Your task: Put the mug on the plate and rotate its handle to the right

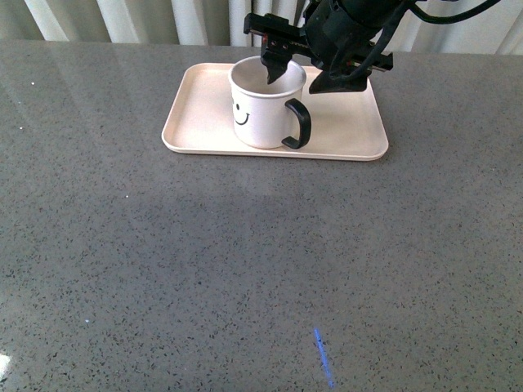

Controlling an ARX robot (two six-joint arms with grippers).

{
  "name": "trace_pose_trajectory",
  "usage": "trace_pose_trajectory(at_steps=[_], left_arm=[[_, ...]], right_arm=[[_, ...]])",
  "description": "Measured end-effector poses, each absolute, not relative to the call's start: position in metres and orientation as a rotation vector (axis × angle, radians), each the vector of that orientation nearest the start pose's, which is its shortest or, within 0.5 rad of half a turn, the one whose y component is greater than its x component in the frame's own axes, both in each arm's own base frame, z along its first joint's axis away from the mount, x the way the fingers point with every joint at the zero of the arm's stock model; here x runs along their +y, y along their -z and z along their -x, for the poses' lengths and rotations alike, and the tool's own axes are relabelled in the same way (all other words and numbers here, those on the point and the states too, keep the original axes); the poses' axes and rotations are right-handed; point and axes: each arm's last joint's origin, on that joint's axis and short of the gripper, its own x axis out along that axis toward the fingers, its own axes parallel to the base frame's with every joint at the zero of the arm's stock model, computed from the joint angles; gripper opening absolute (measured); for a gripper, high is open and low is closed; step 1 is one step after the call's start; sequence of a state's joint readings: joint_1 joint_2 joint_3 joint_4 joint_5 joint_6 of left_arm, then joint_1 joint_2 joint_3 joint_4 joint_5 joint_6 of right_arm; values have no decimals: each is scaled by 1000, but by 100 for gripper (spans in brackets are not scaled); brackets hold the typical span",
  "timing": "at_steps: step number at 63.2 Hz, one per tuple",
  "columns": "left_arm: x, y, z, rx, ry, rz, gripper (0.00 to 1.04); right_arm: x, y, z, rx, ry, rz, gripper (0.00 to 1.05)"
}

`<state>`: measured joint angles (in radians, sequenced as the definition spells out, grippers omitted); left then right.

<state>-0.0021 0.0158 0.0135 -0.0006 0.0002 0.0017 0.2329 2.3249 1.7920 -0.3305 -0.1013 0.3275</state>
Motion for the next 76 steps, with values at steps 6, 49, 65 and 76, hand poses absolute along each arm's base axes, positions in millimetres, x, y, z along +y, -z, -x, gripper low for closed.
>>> trace_pose_trajectory(at_steps=[6,49,65,76], left_arm=[[0,-167,-98,2,2,-2,96],[0,-167,-98,3,2,-2,96],[0,-167,-98,2,2,-2,95],[0,-167,-98,2,2,-2,95]], right_arm=[[119,-149,-490,913,-165,-249,39],[98,-196,-523,902,-314,-57,2],[105,-187,-532,922,-471,136,2],[108,-185,-540,926,-532,201,2]])
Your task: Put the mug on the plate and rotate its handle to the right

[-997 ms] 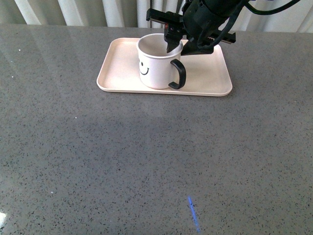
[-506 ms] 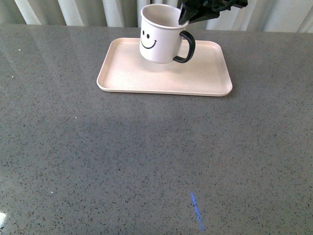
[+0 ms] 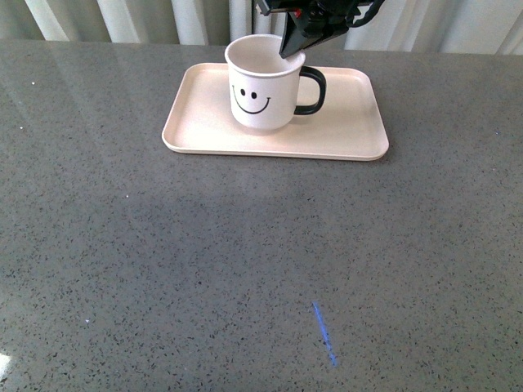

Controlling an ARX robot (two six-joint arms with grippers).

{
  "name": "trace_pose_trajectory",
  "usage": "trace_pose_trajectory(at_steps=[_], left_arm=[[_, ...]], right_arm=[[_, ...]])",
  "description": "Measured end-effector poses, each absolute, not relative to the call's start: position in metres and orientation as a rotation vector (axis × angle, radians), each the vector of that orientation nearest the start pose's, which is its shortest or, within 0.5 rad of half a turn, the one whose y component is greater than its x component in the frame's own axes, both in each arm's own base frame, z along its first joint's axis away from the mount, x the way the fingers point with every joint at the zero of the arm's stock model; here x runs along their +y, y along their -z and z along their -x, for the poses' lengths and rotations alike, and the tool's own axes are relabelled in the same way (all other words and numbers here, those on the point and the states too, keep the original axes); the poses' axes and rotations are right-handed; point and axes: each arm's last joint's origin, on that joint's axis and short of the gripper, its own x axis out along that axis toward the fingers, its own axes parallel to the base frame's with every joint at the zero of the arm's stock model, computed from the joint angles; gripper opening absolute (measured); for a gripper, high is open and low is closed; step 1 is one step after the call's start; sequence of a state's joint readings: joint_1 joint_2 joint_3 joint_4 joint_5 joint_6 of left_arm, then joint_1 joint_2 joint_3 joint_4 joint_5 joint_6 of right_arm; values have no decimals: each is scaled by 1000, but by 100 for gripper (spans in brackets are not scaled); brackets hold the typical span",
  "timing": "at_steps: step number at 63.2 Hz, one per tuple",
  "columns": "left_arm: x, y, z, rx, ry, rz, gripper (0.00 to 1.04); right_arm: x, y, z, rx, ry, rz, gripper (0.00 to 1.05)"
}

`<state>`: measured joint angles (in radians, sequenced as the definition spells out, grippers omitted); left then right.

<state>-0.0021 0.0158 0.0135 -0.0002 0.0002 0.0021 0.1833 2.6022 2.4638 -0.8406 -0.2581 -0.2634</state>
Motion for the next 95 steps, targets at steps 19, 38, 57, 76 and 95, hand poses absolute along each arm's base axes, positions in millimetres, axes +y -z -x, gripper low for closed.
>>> trace_pose_trajectory(at_steps=[19,38,57,76,95], left_arm=[[0,-167,-98,2,2,-2,96],[0,-167,-98,3,2,-2,96],[0,-167,-98,2,2,-2,96],[0,-167,-98,2,2,-2,96],[0,-167,-98,3,2,-2,95]], right_arm=[[108,-172,-552,938,-635,284,2],[98,-177,-555,904,-643,317,2],[97,-176,-554,903,-667,354,2],[97,-175,-552,913,-698,371,2],[97,-174,-551,913,-711,393,2]])
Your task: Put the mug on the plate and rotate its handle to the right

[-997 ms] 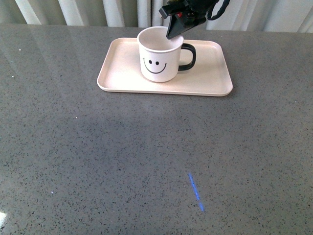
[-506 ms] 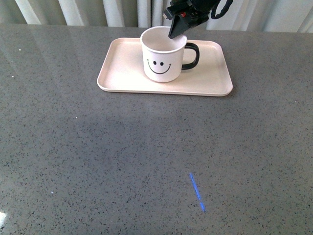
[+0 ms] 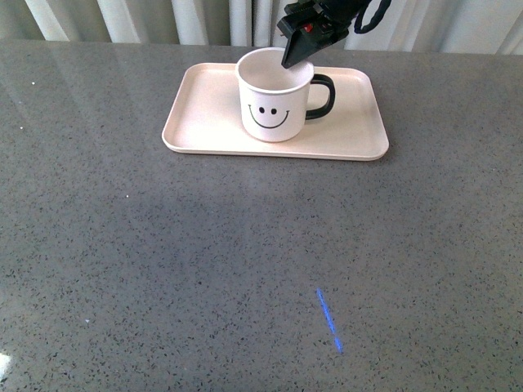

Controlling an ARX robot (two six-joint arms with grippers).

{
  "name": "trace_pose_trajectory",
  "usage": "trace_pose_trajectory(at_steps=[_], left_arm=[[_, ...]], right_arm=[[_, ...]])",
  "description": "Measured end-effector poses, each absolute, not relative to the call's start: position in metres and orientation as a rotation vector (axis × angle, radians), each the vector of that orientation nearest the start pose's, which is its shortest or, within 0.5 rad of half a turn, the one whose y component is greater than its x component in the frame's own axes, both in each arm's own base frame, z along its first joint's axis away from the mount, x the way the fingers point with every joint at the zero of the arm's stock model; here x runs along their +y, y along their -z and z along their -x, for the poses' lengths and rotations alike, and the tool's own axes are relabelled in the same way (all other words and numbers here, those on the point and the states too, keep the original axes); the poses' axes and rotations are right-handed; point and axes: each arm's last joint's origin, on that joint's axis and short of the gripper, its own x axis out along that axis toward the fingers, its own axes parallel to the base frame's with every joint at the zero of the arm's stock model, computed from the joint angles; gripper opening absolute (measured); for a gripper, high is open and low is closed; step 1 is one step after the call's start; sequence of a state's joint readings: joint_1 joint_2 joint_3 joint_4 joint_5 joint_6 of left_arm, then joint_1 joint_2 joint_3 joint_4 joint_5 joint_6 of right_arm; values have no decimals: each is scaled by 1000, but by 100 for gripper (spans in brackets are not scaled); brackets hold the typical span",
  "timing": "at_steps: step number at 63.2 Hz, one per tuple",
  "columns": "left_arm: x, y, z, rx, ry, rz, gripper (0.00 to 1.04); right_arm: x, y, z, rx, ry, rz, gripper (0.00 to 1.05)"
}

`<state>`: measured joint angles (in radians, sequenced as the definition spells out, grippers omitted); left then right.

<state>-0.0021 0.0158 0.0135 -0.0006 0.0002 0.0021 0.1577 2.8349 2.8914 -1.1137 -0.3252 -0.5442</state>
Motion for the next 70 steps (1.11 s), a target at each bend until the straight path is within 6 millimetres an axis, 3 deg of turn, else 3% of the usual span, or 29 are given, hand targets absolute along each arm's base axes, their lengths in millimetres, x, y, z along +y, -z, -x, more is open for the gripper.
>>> trace_pose_trajectory(at_steps=[31,43,48,50,52,54,59,70], left_arm=[[0,-167,-98,2,2,-2,96],[0,-167,-98,3,2,-2,96],[0,-167,-98,3,2,-2,96],[0,-167,-98,2,2,-2,95],[0,-167,-98,3,2,-2,96],[0,-167,-98,3,2,-2,95],[0,-167,-98,3,2,-2,96],[0,-167,-98,3,2,-2,96]], right_arm=[[97,-170,-552,917,-715,418,2],[97,-166,-553,921,-712,428,34],[97,-166,-553,921,-712,430,42],[97,-166,-553,918,-708,433,50],[97,-166,-553,918,-708,433,50],[96,-166,-553,915,-707,432,58],[95,-166,-554,911,-707,429,67],[86,-171,-558,864,-717,376,97]])
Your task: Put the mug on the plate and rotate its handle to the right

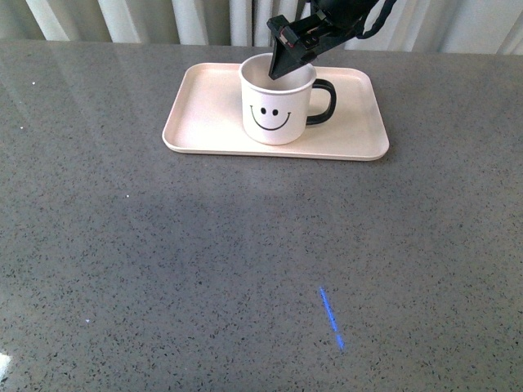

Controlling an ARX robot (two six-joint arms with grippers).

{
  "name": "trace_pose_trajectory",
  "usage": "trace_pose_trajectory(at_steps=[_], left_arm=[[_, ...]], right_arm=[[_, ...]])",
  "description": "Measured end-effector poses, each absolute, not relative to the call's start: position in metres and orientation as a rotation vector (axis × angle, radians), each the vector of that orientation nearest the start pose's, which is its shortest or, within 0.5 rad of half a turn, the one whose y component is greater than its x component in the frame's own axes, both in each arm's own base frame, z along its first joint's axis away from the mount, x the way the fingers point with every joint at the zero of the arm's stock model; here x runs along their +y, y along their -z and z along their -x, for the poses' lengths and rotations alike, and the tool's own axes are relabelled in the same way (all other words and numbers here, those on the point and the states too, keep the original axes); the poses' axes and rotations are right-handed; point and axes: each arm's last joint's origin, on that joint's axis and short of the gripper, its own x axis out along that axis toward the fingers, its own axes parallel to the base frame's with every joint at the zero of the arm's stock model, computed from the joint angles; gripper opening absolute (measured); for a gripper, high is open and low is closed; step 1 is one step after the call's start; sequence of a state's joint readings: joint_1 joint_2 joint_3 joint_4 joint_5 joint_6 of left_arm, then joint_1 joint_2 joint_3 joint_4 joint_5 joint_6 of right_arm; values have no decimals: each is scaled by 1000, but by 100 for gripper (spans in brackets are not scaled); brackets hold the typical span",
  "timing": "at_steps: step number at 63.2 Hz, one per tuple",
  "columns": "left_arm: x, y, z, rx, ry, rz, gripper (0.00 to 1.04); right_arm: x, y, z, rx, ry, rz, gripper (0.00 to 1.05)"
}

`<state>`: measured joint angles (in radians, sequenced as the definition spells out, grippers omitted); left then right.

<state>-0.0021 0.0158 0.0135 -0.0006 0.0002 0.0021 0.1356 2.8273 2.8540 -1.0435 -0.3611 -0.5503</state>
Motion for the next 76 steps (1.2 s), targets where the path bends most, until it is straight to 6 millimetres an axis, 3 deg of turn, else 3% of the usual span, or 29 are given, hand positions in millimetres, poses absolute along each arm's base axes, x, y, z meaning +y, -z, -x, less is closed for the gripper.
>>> trace_pose_trajectory(at_steps=[8,20,26,31,36,46,51,57,64,76], left_arm=[[0,-167,-98,3,2,-2,96],[0,-167,-98,3,2,-2,96],[0,-167,-98,3,2,-2,96],[0,-167,-98,3,3,-2,96],[0,-167,-98,3,2,-2,96],[0,-167,-98,3,3,-2,96],[0,-167,-98,2,3,-2,96],[0,-167,-98,2,2,-2,95],[0,-167,-98,3,2,-2,96],[0,-167,-98,3,2,-2,96]], right_arm=[[80,-194,-553,747,-751,311,95],[76,-251,-518,610,-791,280,96],[76,-258,-515,589,-740,282,94],[75,-239,-511,468,-335,282,81],[62,-211,-479,288,-64,162,65],[39,-217,-407,-29,3,35,39],[30,-217,-374,-67,9,15,25],[24,-197,-334,-23,1,12,4],[19,-181,-301,21,-9,12,2],[5,-176,-245,9,-18,10,2]])
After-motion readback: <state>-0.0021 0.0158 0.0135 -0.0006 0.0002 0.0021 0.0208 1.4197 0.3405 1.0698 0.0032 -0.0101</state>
